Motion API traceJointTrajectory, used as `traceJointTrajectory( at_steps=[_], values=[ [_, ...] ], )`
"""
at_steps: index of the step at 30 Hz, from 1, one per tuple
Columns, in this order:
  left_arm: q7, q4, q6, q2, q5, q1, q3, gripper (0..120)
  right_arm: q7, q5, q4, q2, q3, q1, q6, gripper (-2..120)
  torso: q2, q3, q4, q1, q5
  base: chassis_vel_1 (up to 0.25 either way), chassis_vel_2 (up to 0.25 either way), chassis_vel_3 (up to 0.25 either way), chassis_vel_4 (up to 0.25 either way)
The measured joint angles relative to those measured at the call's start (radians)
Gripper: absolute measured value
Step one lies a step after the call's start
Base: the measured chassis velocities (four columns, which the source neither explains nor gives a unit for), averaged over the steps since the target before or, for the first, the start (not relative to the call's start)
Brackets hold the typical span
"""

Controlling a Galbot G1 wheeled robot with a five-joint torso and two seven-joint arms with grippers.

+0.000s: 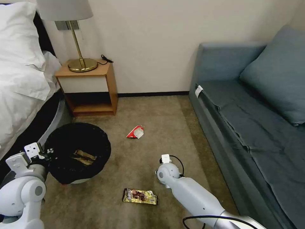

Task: Pick up the trash bin, then pick up the garbage on the floor and place it into the trash bin.

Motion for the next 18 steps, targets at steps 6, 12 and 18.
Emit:
traceJointTrajectory(
  at_steps=[6,12,18],
  values=[
    [0.0,-0.009,0.0,-0.005,-0.003,0.007,-0.007,4,-0.052,-0.036,-0.054,0.014,0.01,0.005,0.025,99,0.0,0.0,-0.0001,0.0,0.0,0.0,0.0,0.0,0.0],
    [0.0,-0.017,0.0,-0.006,-0.007,0.014,-0.014,4,-0.087,-0.064,-0.097,0.035,0.018,0.006,0.048,85,0.0,0.0,-0.0001,0.0,0.0,0.0,0.0,0.0,0.0],
    [0.0,-0.025,0.0,-0.005,-0.013,0.027,-0.025,4,-0.118,-0.12,-0.142,0.059,0.026,0.006,0.073,63,0.0,0.0,0.0,0.0,0.0,0.0,0.0,0.0,0.0]
  ],
)
